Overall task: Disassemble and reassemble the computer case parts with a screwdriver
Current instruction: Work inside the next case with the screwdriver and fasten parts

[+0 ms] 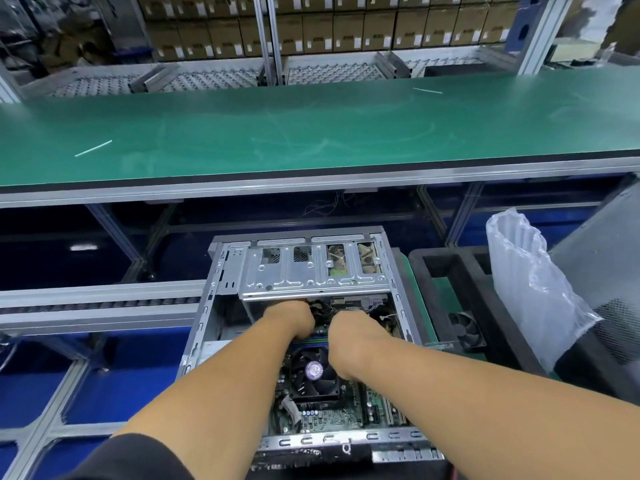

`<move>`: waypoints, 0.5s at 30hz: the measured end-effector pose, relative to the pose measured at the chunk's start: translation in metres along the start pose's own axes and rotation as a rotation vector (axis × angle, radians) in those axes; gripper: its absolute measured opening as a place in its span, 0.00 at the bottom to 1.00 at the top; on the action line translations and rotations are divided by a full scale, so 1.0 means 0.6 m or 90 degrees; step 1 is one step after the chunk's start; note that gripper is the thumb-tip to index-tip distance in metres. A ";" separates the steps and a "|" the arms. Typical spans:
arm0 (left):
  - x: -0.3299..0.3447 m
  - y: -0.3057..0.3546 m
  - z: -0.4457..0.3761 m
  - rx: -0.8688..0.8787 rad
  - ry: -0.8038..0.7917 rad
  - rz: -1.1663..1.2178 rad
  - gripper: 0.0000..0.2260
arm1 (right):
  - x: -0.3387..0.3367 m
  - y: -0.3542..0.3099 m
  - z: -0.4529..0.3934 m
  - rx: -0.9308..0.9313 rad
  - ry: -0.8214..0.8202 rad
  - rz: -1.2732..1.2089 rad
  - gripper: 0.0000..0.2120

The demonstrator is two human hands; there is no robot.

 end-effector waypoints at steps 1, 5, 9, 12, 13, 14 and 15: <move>-0.003 0.001 -0.001 0.006 -0.012 0.006 0.10 | 0.004 0.002 -0.007 0.005 -0.007 0.011 0.13; -0.003 0.000 -0.004 0.013 -0.009 0.039 0.10 | 0.016 0.003 -0.028 -0.004 -0.025 0.071 0.13; -0.002 0.002 -0.002 0.005 -0.027 0.047 0.12 | 0.024 0.011 -0.041 0.022 -0.037 0.066 0.12; -0.004 0.000 -0.003 -0.013 -0.036 0.085 0.07 | 0.031 0.018 -0.047 0.029 -0.034 0.056 0.12; -0.006 -0.001 -0.004 -0.012 -0.043 0.106 0.09 | 0.031 0.020 -0.049 0.028 -0.042 0.048 0.12; -0.007 -0.001 -0.003 -0.018 -0.046 0.131 0.11 | 0.035 0.020 -0.052 0.026 -0.045 0.046 0.12; -0.006 0.000 -0.002 -0.017 -0.042 0.141 0.13 | 0.035 0.021 -0.053 0.032 -0.049 0.045 0.12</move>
Point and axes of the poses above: each hand's wrist, its own z-axis away from the middle knuckle, its own x-axis out of the palm, y = z × x, the point moved 3 cm from there along -z, towards the middle knuckle, and after that the axes turned 1 degree about z, right-handed, at the moved point
